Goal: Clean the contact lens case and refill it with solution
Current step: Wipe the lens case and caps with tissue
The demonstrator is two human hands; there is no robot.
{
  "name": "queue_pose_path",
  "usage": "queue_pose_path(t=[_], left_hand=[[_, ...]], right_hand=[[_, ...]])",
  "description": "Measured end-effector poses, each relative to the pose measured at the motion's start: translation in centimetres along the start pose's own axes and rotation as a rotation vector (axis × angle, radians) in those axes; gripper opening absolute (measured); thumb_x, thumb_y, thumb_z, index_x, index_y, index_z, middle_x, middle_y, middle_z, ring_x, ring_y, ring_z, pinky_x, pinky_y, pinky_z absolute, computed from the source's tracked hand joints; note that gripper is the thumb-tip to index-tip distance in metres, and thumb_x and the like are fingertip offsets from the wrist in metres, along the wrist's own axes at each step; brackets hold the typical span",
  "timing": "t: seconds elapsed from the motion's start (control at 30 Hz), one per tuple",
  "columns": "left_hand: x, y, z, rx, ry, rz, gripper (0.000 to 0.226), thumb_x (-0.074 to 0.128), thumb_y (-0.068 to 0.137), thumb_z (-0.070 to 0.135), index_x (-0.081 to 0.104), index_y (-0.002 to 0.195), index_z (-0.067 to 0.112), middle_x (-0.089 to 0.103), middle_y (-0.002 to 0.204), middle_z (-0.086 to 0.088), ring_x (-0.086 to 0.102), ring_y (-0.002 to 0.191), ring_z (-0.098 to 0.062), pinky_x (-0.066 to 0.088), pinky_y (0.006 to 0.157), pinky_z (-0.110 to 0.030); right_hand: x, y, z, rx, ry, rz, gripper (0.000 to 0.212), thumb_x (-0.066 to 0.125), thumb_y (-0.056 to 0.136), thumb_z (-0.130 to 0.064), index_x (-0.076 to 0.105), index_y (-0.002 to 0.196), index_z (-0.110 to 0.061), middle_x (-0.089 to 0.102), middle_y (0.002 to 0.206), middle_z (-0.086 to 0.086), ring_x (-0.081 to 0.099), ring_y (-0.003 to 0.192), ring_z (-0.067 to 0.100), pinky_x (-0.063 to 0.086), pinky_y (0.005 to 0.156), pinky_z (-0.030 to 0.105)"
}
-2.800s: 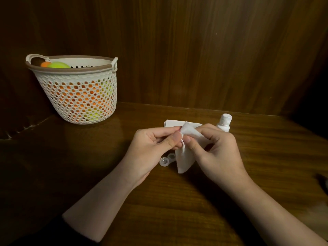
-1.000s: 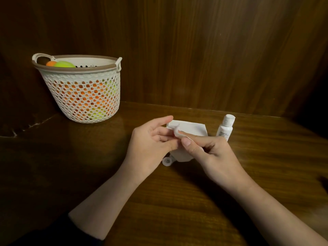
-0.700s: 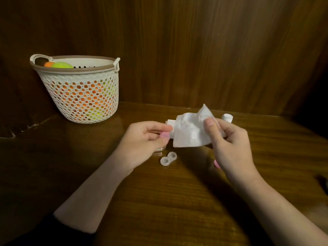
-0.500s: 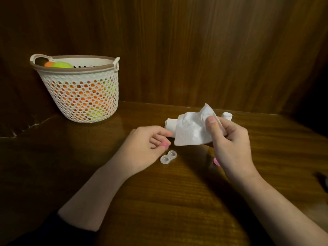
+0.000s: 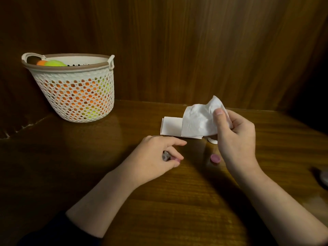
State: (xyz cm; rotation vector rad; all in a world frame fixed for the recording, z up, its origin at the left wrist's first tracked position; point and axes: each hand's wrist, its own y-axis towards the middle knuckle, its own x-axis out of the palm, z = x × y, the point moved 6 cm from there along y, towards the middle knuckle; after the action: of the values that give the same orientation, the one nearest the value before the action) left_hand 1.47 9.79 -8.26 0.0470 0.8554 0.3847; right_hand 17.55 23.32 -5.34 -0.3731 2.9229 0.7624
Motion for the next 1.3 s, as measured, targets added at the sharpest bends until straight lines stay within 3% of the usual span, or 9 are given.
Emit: queue_pose_path(t=[0.13,0.33,0.5,0.57,0.8,0.9,1.0,1.2,1.3], left_hand=[[0.0,0.2,-0.3,0.005,0.045,-0.023,0.048,0.084,0.091,0.029,0.069,0.133,0.044,0.077,0.1,0.031,0.061,0.118,0.009,0.033,0.127,-0.044],[-0.2,0.3,-0.8,-0.007,0.085,0.031,0.038,0.079,0.095,0.023,0.072,0.125,0.044,0.075,0.094,0.028,0.057,0.111,0.01,0.033,0.115,-0.029],[-0.1,0.2,-1.1,-0.036,0.124,0.035,0.039,0.083,0.092,0.023,0.073,0.122,0.045,0.068,0.096,0.027,0.067,0.095,0.005,0.056,0.092,-0.018],[-0.1,0.2,-1.2,-0.038,0.132,0.037,0.039,0.084,0.091,0.025,0.073,0.122,0.045,0.067,0.098,0.027,0.067,0.093,0.005,0.058,0.088,-0.017],[0.4,0.2,0.2,0.082,0.108,0.119,0.02,0.076,0.096,0.036,0.076,0.115,0.043,0.066,0.099,0.03,0.059,0.105,0.009,0.049,0.09,-0.017],[2.7,0.7,2.2,0.134,0.15,0.027,0.026,0.068,0.098,0.048,0.072,0.123,0.044,0.064,0.11,0.029,0.058,0.105,0.007,0.046,0.092,-0.019],[5.4,1.8,4.1,0.138,0.273,-0.034,0.043,0.056,0.099,0.062,0.064,0.136,0.042,0.056,0.122,0.024,0.049,0.108,0.0,0.048,0.099,-0.037],[7.6,3.3,6.3,0.115,0.338,-0.005,0.032,0.057,0.1,0.06,0.072,0.115,0.037,0.058,0.125,0.008,0.054,0.121,-0.018,0.044,0.104,-0.044],[7.8,3.5,6.3,0.115,0.368,0.039,0.031,0.059,0.102,0.053,0.075,0.114,0.03,0.06,0.126,0.005,0.056,0.121,-0.02,0.046,0.105,-0.044]], right_hand=[[0.1,0.0,0.0,-0.018,0.0,0.003,0.028,0.054,0.109,-0.052,0.075,0.096,-0.04,0.077,0.098,-0.015,0.074,0.092,0.007,0.066,0.062,0.055],[-0.2,0.0,-0.4,-0.021,0.013,0.025,0.03,0.054,0.109,-0.052,0.077,0.095,-0.039,0.077,0.098,-0.013,0.073,0.087,0.006,0.058,0.047,0.024],[0.0,-0.1,-0.5,-0.021,0.012,0.012,0.034,0.054,0.11,-0.048,0.077,0.093,-0.029,0.076,0.096,-0.001,0.072,0.091,0.021,0.062,0.065,0.055],[0.1,-0.1,-0.6,-0.022,0.021,0.004,0.033,0.054,0.11,-0.047,0.077,0.093,-0.03,0.075,0.098,0.0,0.071,0.094,0.021,0.062,0.068,0.058],[-0.5,0.3,-1.0,-0.066,0.044,0.04,0.03,0.052,0.111,-0.05,0.076,0.101,-0.034,0.074,0.102,-0.024,0.07,0.101,-0.003,0.061,0.07,0.02],[-0.8,0.5,-1.0,-0.074,0.047,0.072,0.026,0.05,0.112,-0.048,0.073,0.102,-0.04,0.072,0.105,-0.029,0.068,0.105,-0.006,0.06,0.074,0.02],[-1.3,0.8,-0.9,-0.088,0.064,0.118,0.029,0.048,0.112,-0.046,0.073,0.1,-0.035,0.072,0.1,-0.026,0.068,0.101,-0.003,0.059,0.071,0.021],[-1.8,1.1,-0.7,-0.13,0.077,0.149,0.041,0.046,0.114,-0.038,0.055,0.075,-0.035,0.059,0.071,-0.021,0.058,0.072,0.0,0.044,0.059,0.012],[-1.8,1.1,-0.5,-0.124,0.067,0.15,0.04,0.045,0.114,-0.041,0.057,0.077,-0.031,0.059,0.073,-0.018,0.059,0.072,0.0,0.045,0.059,0.011]])
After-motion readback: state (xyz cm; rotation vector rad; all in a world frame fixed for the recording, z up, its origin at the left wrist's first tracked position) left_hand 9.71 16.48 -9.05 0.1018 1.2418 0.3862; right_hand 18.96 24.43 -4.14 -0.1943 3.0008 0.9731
